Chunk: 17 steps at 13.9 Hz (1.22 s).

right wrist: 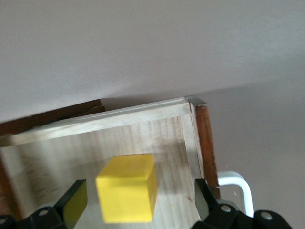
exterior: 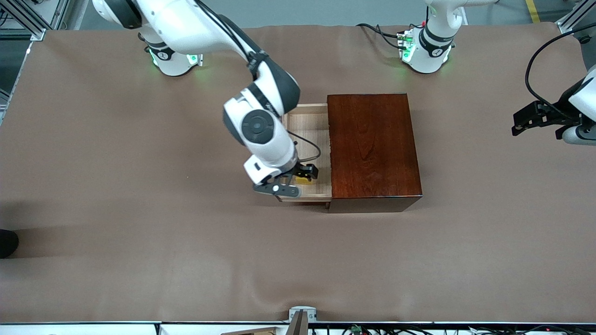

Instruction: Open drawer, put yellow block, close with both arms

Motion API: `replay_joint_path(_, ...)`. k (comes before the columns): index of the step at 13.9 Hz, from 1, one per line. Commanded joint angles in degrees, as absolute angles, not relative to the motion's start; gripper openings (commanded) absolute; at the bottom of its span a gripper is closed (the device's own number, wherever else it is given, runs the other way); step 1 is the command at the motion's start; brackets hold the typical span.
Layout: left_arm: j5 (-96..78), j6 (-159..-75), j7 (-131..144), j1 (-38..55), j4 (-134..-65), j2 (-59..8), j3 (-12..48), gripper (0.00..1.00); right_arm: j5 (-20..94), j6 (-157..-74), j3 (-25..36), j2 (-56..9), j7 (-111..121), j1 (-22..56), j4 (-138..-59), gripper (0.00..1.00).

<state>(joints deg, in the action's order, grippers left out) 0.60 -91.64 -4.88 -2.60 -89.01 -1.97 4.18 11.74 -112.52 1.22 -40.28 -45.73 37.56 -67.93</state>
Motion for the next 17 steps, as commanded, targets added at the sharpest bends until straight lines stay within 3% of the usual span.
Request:
replay_joint_path(1,0.9,-91.8,-6.0,-3.0,-88.6,-1.8,4.5,1.0,14.8,-103.1,0.8,-31.7,-41.0,31.1,-69.5,1.0)
replay_joint_path(8,0.9,-91.8,-6.1,-3.0,-88.6,-1.8,4.5,1.0,12.7,-85.1,1.6,-20.9,-21.3,13.5,-71.0,1.0)
replay_joint_path(11,0.9,-91.8,-6.1,-3.0,-88.6,-1.8,4.5,1.0,7.6,-85.5,1.6,-15.3,-10.6,6.4,-77.7,1.0)
replay_joint_path(17,1.1,-91.8,4.2,-1.7,-88.6,-2.6,5.1,1.0,2.8,-89.5,1.6,-12.1,1.8,-5.1,-83.8,1.0)
